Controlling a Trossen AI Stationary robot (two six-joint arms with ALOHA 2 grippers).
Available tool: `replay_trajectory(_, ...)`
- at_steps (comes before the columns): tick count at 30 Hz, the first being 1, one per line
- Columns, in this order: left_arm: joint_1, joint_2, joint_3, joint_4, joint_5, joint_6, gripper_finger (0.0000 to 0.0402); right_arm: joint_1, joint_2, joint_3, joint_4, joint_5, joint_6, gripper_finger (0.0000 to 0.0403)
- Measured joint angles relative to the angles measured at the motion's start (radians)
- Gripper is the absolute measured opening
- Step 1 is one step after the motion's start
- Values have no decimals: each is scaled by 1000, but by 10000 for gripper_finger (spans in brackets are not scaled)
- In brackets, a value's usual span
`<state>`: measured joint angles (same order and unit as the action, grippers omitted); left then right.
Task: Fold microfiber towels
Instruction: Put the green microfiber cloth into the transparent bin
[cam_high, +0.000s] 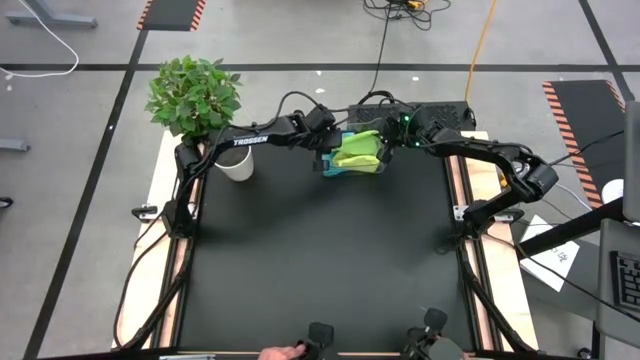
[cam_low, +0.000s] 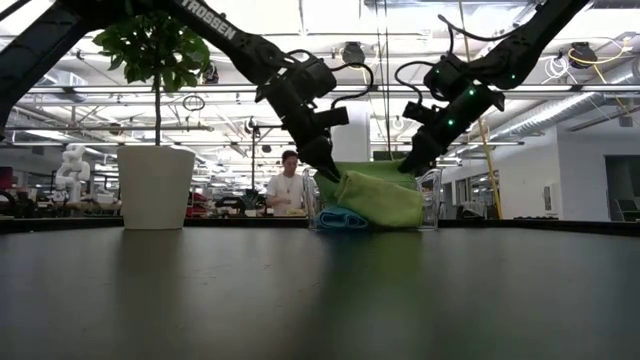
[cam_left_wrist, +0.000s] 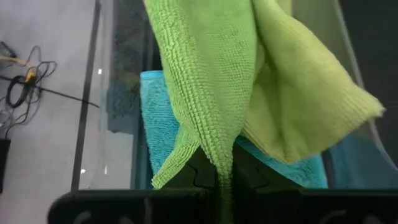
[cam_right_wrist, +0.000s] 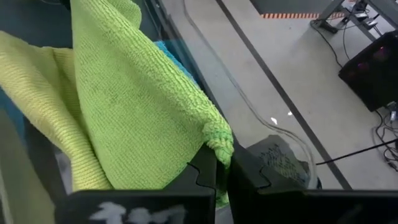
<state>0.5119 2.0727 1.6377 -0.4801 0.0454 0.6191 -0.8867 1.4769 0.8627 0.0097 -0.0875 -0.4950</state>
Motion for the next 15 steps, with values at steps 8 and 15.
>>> replay_trajectory(8, 2, -4, -2, 20, -21, -65, 40, 2, -1, 0, -5, -21, 13, 33)
replay_trajectory(15, 2, -45, -5, -14, -10, -71, 83, 7, -2, -3, -23, -17, 29, 98)
